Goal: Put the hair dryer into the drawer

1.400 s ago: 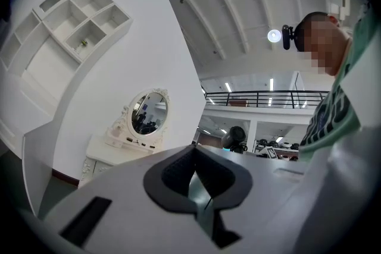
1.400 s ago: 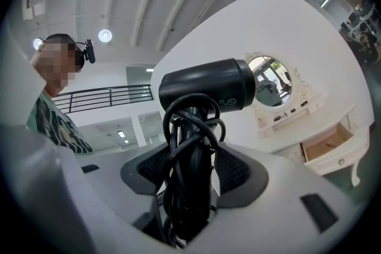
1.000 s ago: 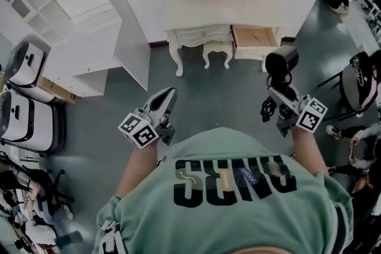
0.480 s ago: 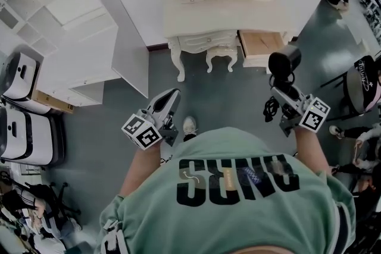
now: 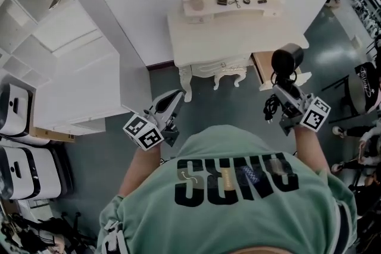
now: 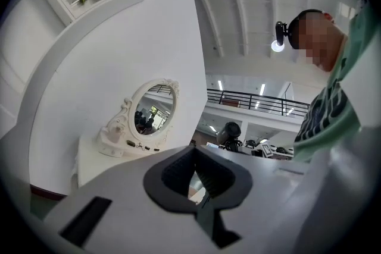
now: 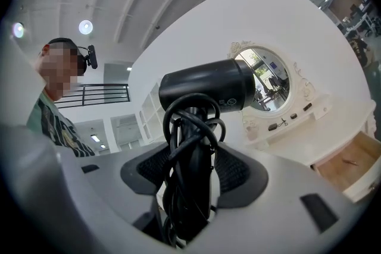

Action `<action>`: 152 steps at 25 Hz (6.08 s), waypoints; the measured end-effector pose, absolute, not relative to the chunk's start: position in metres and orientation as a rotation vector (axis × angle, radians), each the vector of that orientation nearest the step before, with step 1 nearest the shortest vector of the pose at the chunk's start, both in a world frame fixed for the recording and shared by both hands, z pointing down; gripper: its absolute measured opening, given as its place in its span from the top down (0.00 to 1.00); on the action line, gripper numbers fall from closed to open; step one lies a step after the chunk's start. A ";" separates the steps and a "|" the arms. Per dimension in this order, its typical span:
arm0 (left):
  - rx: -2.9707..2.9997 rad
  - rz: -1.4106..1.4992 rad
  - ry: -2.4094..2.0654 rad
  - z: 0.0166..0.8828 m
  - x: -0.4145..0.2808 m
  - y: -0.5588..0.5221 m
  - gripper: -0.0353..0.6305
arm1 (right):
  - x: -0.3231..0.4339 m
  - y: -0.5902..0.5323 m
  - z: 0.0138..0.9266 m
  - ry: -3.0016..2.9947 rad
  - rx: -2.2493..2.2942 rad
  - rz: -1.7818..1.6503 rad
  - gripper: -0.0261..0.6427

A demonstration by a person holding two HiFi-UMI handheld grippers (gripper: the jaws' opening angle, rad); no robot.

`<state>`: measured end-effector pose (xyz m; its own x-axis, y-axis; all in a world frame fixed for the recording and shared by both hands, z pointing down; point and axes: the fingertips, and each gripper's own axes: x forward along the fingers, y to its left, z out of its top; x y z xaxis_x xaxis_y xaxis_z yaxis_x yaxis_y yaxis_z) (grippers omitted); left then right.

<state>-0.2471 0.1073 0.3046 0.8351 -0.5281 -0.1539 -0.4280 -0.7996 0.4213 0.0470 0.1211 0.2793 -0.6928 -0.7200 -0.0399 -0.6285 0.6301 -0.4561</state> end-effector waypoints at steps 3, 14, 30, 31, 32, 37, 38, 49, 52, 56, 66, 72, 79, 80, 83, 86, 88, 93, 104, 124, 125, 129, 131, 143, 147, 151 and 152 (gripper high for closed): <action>2.630 -0.371 -0.706 0.307 -0.261 0.070 0.93 | 0.029 0.087 0.278 2.649 -1.132 -0.619 0.63; 2.558 -0.346 -0.776 0.328 -0.266 -0.012 0.93 | 0.028 -0.015 0.295 2.671 -1.116 -0.693 0.63; 2.471 -0.329 -0.986 0.335 -0.143 -0.136 0.93 | 0.125 -0.165 0.336 2.886 -0.954 -0.726 0.64; 2.479 -0.317 -0.973 0.335 -0.144 -0.142 0.93 | 0.123 -0.172 0.335 2.883 -0.969 -0.724 0.64; 2.486 -0.302 -0.951 0.337 -0.145 -0.148 0.93 | 0.122 -0.176 0.336 2.880 -0.993 -0.724 0.64; 2.513 -0.215 -0.792 0.359 -0.130 -0.169 0.93 | 0.131 -0.176 0.350 2.897 -1.144 -0.733 0.64; 2.524 -0.197 -0.760 0.364 -0.121 -0.172 0.93 | 0.138 -0.174 0.354 2.911 -1.172 -0.730 0.64; 2.505 -0.071 -0.460 0.433 0.023 -0.184 0.93 | 0.276 -0.156 0.449 3.129 -1.429 -0.836 0.64; 2.502 -0.043 -0.400 0.454 0.064 -0.183 0.93 | 0.307 -0.152 0.485 3.253 -1.422 -0.844 0.64; 2.462 0.005 -0.346 0.486 0.111 -0.174 0.93 | 0.336 -0.140 0.539 3.431 -1.329 -0.900 0.64; 2.410 0.046 -0.289 0.555 0.185 -0.161 0.93 | 0.380 -0.132 0.660 3.954 -0.842 -0.851 0.64; 2.374 0.050 -0.273 0.579 0.208 -0.152 0.93 | 0.378 -0.124 0.689 4.172 -0.389 -0.665 0.64; 2.364 0.066 -0.252 0.594 0.214 -0.144 0.93 | 0.369 -0.113 0.739 4.342 0.022 -0.531 0.64; 2.369 0.070 -0.249 0.595 0.215 -0.141 0.93 | 0.369 -0.111 0.744 4.339 0.022 -0.563 0.64; 2.373 0.079 -0.252 0.599 0.214 -0.136 0.93 | 0.370 -0.108 0.758 4.353 0.069 -0.605 0.64; 2.363 0.086 -0.271 0.601 0.209 -0.138 0.93 | 0.374 -0.106 0.774 4.416 0.211 -0.560 0.63; 2.353 0.085 -0.284 0.602 0.206 -0.139 0.93 | 0.378 -0.105 0.783 4.470 0.287 -0.470 0.63; 2.356 0.084 -0.283 0.606 0.198 -0.137 0.93 | 0.381 -0.102 0.798 4.521 0.275 -0.411 0.58; 2.352 0.060 -0.307 0.598 0.177 -0.142 0.93 | 0.365 -0.123 0.760 4.421 -0.133 -0.451 0.47; 2.570 -0.095 -0.543 0.412 0.013 -0.183 0.93 | 0.187 -0.229 0.408 3.348 -1.157 -0.384 0.70; 2.583 -0.102 -0.575 0.402 -0.001 -0.185 0.93 | 0.175 -0.232 0.394 3.312 -1.160 -0.381 0.71; 2.617 -0.121 -0.691 0.370 -0.058 -0.183 0.93 | 0.127 -0.229 0.353 3.222 -1.164 -0.367 0.77; 2.617 -0.132 -0.749 0.358 -0.084 -0.178 0.93 | 0.103 -0.223 0.343 3.213 -1.163 -0.334 0.80; 2.513 -0.248 -1.055 0.338 -0.187 -0.165 0.93 | 0.016 -0.215 0.344 3.079 -1.123 -0.454 0.97; 2.504 -0.285 -1.094 0.332 -0.200 -0.162 0.93 | 0.007 -0.215 0.346 3.072 -1.115 -0.477 0.97; 2.524 -0.285 -1.104 0.328 -0.204 -0.159 0.93 | 0.003 -0.214 0.349 3.083 -1.117 -0.456 0.97; 2.523 -0.291 -1.105 0.328 -0.205 -0.159 0.93 | 0.003 -0.214 0.350 3.086 -1.119 -0.456 0.97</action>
<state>-0.2049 -0.1593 0.3277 0.6710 -0.7404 -0.0399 -0.6641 -0.6240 0.4118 0.0031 -0.2136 0.3501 -0.7588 -0.6005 0.2521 -0.6478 0.7360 -0.1965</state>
